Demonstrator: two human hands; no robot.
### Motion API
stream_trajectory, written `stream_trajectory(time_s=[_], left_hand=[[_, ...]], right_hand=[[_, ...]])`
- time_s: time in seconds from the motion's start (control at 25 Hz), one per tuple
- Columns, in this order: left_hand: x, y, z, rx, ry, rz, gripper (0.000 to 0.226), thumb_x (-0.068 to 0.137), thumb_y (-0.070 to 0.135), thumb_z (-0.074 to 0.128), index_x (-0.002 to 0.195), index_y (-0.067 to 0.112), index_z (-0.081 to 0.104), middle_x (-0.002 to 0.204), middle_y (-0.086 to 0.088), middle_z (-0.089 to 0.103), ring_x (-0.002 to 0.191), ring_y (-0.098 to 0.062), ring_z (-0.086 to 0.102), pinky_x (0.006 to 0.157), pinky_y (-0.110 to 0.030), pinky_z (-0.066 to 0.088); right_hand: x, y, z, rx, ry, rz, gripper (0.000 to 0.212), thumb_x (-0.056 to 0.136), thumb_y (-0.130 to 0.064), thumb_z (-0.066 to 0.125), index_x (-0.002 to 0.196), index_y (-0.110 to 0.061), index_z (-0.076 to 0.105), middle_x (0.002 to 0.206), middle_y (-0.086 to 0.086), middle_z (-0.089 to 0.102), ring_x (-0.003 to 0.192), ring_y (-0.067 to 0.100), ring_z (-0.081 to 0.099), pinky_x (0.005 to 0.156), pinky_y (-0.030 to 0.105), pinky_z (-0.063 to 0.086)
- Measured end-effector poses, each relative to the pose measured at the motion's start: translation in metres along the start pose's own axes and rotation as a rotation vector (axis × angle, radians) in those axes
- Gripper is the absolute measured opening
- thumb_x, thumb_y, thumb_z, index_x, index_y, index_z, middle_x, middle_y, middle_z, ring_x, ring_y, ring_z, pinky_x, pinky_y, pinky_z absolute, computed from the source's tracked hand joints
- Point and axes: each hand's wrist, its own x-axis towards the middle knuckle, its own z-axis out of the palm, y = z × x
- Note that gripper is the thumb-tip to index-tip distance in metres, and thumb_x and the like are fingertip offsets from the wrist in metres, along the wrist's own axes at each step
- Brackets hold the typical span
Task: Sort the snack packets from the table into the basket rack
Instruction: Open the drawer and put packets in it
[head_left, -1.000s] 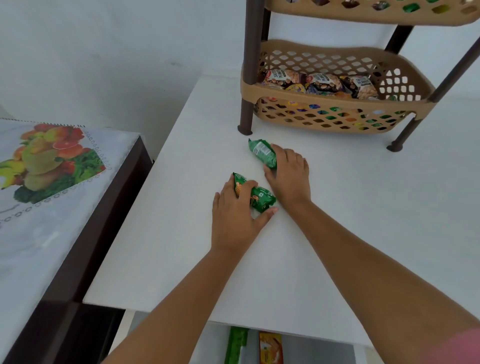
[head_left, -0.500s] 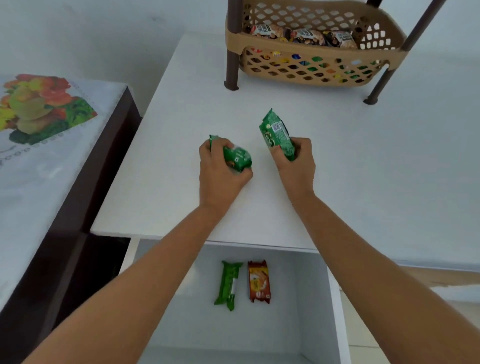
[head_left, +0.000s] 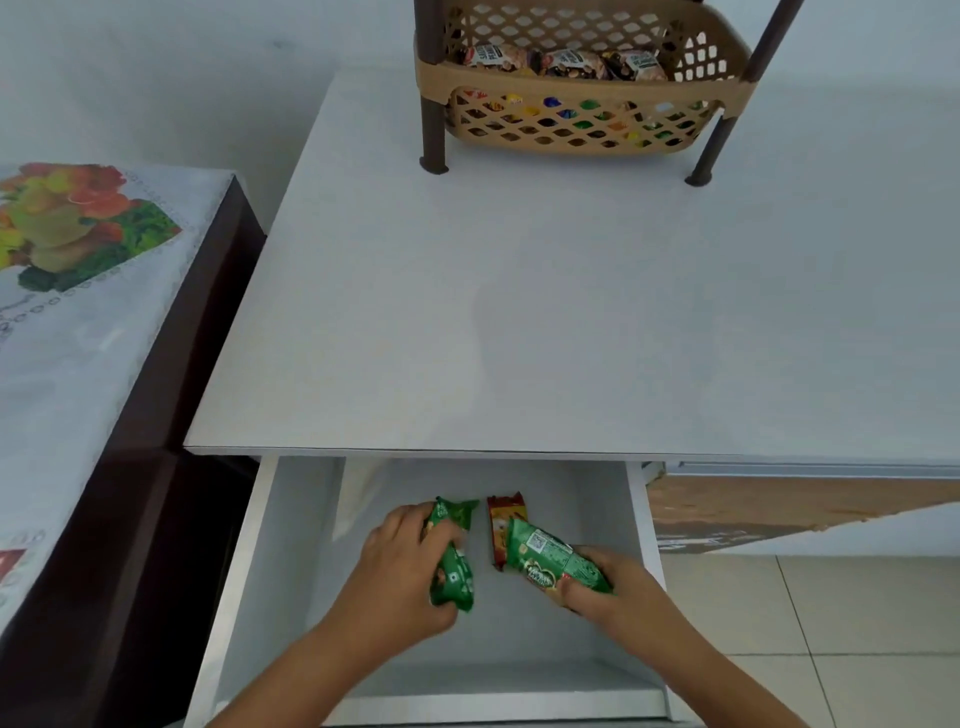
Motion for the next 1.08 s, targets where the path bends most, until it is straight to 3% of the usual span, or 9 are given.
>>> stream_trajectory(time_s=[0.08,0.2,0.28,0.4,0.56,0.72,0.88,1.0,1.08], left_hand=[[0.018,-0.023,0.020,0.143,-0.168,-0.031,0.056,0.068,0.034,0.066,0.120,0.026,0.046,0.135,-0.003,0.039,0.126,-0.022,0.032,0.097,-0.030,0.032],[0.046,-0.046,0.044,0.296,-0.327,-0.062,0.061,0.074,0.033,0.064,0.129,0.020,0.039,0.141,-0.008,0.033,0.129,-0.024,0.028,0.096,-0.033,0.035],[0.057,-0.059,0.058,0.335,-0.365,-0.093,0.068,0.075,0.033,0.065,0.133,0.016,0.034,0.142,-0.012,0.033,0.130,-0.026,0.028,0.096,-0.035,0.035],[0.064,-0.072,0.075,0.365,-0.358,-0.120,0.072,0.074,0.028,0.067,0.136,0.015,0.031,0.143,-0.015,0.031,0.132,-0.029,0.026,0.097,-0.036,0.035],[0.064,-0.079,0.091,0.304,-0.308,-0.155,0.077,0.076,0.030,0.068,0.139,0.019,0.026,0.148,-0.015,0.024,0.137,-0.029,0.021,0.104,-0.037,0.031],[0.058,-0.071,0.085,0.250,-0.373,-0.205,0.094,0.077,0.036,0.069,0.146,0.026,0.007,0.154,-0.017,0.011,0.142,-0.032,0.011,0.114,-0.042,0.021],[0.051,-0.031,0.047,0.250,-0.422,-0.297,0.112,0.072,0.053,0.068,0.145,0.027,-0.012,0.157,-0.014,0.000,0.143,-0.036,-0.002,0.115,-0.048,0.011],[0.008,0.006,0.021,0.093,-0.247,-0.140,0.104,0.065,0.076,0.049,0.142,0.042,-0.013,0.156,0.004,0.004,0.143,-0.023,-0.002,0.115,-0.045,0.004],[-0.028,0.030,0.010,-0.121,-0.314,-0.083,0.088,0.067,0.074,0.043,0.135,0.057,-0.012,0.151,0.020,0.007,0.139,-0.009,0.003,0.110,-0.035,0.002]], right_hand=[[0.026,0.010,0.004,-0.104,0.041,0.165,0.004,0.082,-0.026,0.062,0.085,-0.028,0.060,0.073,-0.008,0.064,0.065,0.005,0.059,0.051,0.010,0.043],[0.073,0.018,0.011,-0.271,0.110,0.242,0.018,0.087,-0.027,0.056,0.072,-0.017,0.056,0.063,-0.002,0.053,0.054,0.008,0.050,0.036,0.009,0.032],[0.098,0.024,0.017,-0.421,0.208,0.265,0.022,0.089,-0.025,0.054,0.093,-0.005,0.063,0.078,0.008,0.062,0.070,0.019,0.061,0.046,0.012,0.041],[0.121,0.037,0.028,-0.553,0.341,0.294,0.037,0.087,-0.023,0.057,0.117,-0.002,0.055,0.118,0.015,0.059,0.105,0.028,0.061,0.078,0.027,0.051],[0.130,0.051,0.038,-0.560,0.348,0.302,0.055,0.081,-0.021,0.067,0.126,-0.007,0.040,0.125,0.016,0.051,0.114,0.030,0.055,0.088,0.035,0.050],[0.122,0.050,0.035,-0.454,0.253,0.351,0.060,0.079,-0.020,0.070,0.126,-0.006,0.036,0.128,0.017,0.050,0.116,0.031,0.054,0.093,0.038,0.051],[0.074,0.026,0.036,-0.588,0.106,-0.003,0.083,0.083,-0.036,0.064,0.146,-0.020,0.013,0.148,0.010,0.025,0.130,0.026,0.039,0.105,0.036,0.040],[0.001,0.019,0.028,-0.545,-0.014,-0.312,0.074,0.080,-0.063,0.047,0.139,-0.053,0.003,0.149,-0.028,0.007,0.134,-0.001,0.024,0.108,0.022,0.026],[-0.041,0.024,0.020,-0.650,-0.122,-0.391,0.065,0.075,-0.079,0.031,0.131,-0.064,0.000,0.142,-0.043,0.000,0.133,-0.013,0.015,0.108,0.015,0.022]])
